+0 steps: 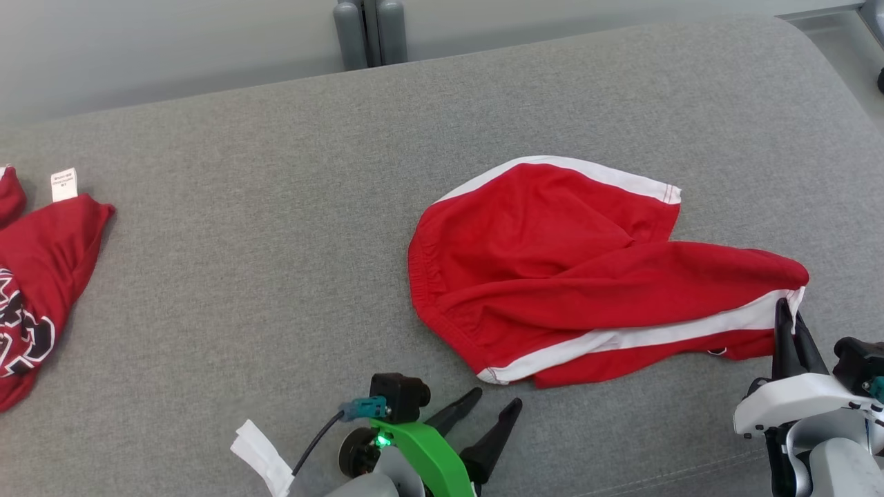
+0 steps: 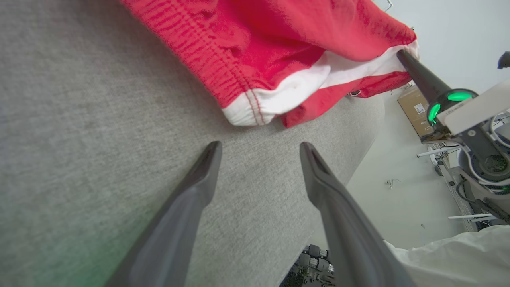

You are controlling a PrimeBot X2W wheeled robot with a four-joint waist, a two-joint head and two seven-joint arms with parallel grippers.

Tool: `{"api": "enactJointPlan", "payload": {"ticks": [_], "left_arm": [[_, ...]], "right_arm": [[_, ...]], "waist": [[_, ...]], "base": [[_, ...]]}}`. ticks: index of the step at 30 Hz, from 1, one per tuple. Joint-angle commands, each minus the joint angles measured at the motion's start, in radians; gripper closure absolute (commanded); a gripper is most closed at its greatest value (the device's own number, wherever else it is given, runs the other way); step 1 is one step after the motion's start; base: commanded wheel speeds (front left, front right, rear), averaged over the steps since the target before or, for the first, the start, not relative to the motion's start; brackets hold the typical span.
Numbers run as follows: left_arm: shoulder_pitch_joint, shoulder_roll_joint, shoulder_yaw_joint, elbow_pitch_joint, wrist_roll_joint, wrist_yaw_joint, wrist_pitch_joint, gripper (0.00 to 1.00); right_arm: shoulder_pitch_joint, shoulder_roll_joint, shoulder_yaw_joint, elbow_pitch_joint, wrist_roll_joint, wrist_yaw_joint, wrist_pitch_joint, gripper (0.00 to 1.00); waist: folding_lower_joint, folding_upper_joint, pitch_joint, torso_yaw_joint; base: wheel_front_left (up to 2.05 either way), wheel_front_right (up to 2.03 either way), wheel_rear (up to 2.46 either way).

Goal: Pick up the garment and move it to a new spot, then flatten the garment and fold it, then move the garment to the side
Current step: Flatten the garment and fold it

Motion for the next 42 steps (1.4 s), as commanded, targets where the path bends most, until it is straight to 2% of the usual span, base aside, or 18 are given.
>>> {"api": "enactJointPlan", "payload": {"ticks": [1, 12, 20, 21, 22, 23, 25, 27, 28, 29, 30, 32, 42], "left_arm": [[-0.020, -0.001, 0.000, 0.022, -0.001, -0.002, -0.006, 0.00], [-0.046, -0.020, 0.043, 0.101, 0.043, -0.002, -0.019, 0.00], [-0.024, -0.008, 0.115, 0.069, 0.087, -0.002, -0.019, 0.00], [-0.022, -0.008, 0.116, 0.068, 0.091, -0.002, -0.019, 0.16], [-0.019, -0.009, 0.108, 0.068, 0.089, -0.002, -0.019, 0.41], [-0.019, -0.009, 0.097, 0.068, 0.085, -0.002, -0.018, 0.53], [-0.017, -0.013, 0.061, 0.056, 0.055, -0.002, -0.013, 0.71], [-0.025, -0.012, 0.032, 0.045, 0.025, -0.003, -0.008, 0.76], [-0.029, -0.010, 0.017, 0.042, 0.008, -0.003, -0.001, 0.92], [-0.034, -0.007, 0.003, 0.040, 0.000, -0.003, 0.004, 0.97], [-0.036, -0.003, -0.016, 0.031, -0.012, -0.003, 0.010, 1.00], [-0.049, 0.011, -0.038, 0.010, -0.027, -0.003, 0.008, 1.00], [-0.065, 0.076, -0.033, -0.065, -0.070, -0.002, -0.020, 1.00]], "right_arm": [[-0.001, -0.005, 0.005, 0.000, -0.005, -0.001, -0.003, 1.00], [-0.007, -0.011, 0.006, -0.004, -0.005, -0.001, -0.003, 1.00], [-0.019, -0.016, 0.010, 0.001, -0.005, -0.001, -0.003, 1.00], [-0.020, -0.017, 0.009, 0.001, -0.005, -0.001, -0.003, 1.00], [-0.021, -0.017, 0.009, 0.001, -0.006, -0.001, -0.003, 1.00], [-0.022, -0.017, 0.009, 0.001, -0.007, -0.001, -0.003, 1.00], [-0.025, -0.018, 0.009, 0.001, -0.007, -0.001, -0.003, 1.00], [-0.026, -0.018, 0.008, 0.001, -0.007, -0.001, -0.003, 1.00], [-0.026, -0.017, 0.007, 0.000, -0.006, -0.001, -0.003, 1.00], [-0.026, -0.017, 0.007, -0.001, -0.006, -0.001, -0.003, 1.00], [-0.027, -0.016, 0.005, -0.004, -0.005, -0.001, -0.003, 1.00], [-0.027, -0.016, 0.002, -0.013, -0.002, -0.001, -0.003, 1.00], [0.002, -0.033, 0.007, -0.066, 0.016, -0.001, -0.003, 1.00]], "waist": [[0.0000, 0.0000, 0.007, -0.005], [0.0000, 0.0000, 0.031, -0.007], [0.0000, 0.0000, 0.045, -0.005], [0.0000, 0.0000, 0.047, -0.005], [0.0000, 0.0000, 0.048, -0.005], [0.0000, 0.0000, 0.049, -0.006], [0.0000, 0.0000, 0.051, -0.007], [0.0000, 0.0000, 0.050, -0.008], [0.0000, 0.0000, 0.049, -0.008], [0.0000, 0.0000, 0.049, -0.009], [0.0000, 0.0000, 0.046, -0.009], [0.0000, 0.0000, 0.040, -0.008], [0.0000, 0.0000, -0.008, 0.002]], "base": [[0.00, 0.00, 0.00], [0.00, 0.00, 0.00], [0.00, 0.00, 0.00], [0.00, 0.00, 0.00], [0.00, 0.00, 0.00], [0.00, 0.00, 0.00], [0.00, 0.00, 0.00], [0.00, 0.00, 0.00], [0.00, 0.00, 0.00], [0.00, 0.00, 0.00], [0.00, 0.00, 0.00], [0.00, 0.00, 0.00], [0.00, 0.00, 0.00]]}}
